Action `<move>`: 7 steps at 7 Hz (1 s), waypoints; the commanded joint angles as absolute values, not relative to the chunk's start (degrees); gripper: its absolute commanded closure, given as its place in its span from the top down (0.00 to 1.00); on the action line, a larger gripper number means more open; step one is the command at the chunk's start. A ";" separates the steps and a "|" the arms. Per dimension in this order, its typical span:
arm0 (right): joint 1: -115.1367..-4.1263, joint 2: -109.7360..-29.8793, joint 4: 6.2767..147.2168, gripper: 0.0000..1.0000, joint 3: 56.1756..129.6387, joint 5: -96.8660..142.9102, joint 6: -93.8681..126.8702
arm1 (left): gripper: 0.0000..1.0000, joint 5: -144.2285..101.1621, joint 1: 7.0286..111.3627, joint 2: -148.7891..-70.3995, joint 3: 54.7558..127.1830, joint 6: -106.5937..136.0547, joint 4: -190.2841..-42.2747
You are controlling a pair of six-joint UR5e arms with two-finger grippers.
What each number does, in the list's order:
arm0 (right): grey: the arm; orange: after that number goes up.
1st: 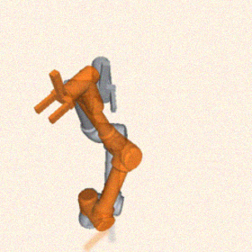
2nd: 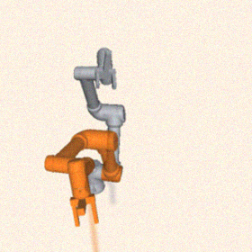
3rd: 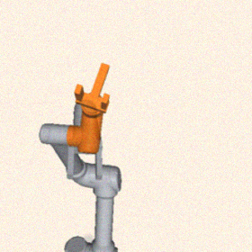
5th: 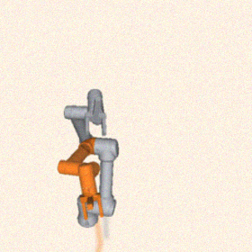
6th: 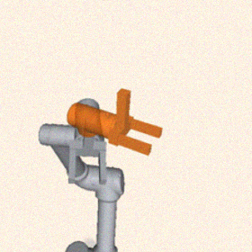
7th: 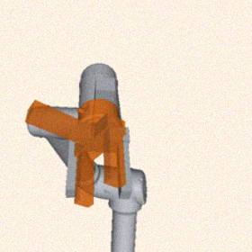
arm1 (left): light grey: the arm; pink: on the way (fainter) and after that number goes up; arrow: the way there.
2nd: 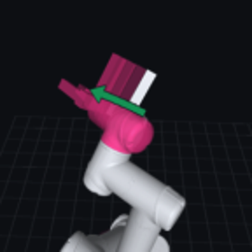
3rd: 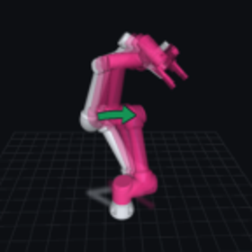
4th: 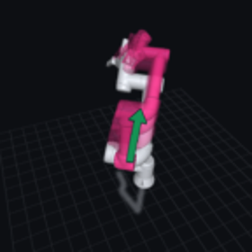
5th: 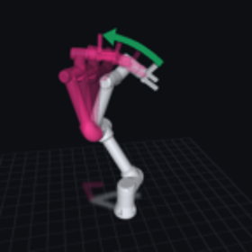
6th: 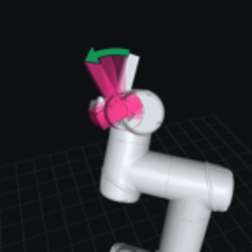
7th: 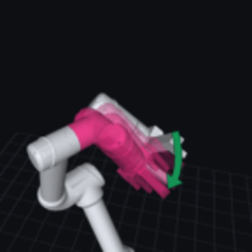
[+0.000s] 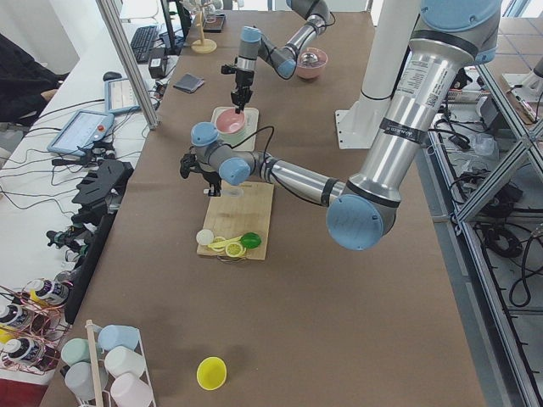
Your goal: Stack pink bowl on green and place spoon
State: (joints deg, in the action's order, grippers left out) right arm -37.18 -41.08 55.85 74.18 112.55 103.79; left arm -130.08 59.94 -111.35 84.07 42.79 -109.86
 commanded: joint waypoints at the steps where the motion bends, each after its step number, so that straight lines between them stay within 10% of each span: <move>1: -37.18 -41.13 55.81 1.00 74.27 111.89 103.80 | 0.00 -130.17 59.94 -111.44 84.20 42.98 -109.86; 7: -43.92 -43.92 55.90 1.00 77.41 122.12 98.90 | 0.00 -126.17 53.02 -124.51 85.08 63.98 -128.22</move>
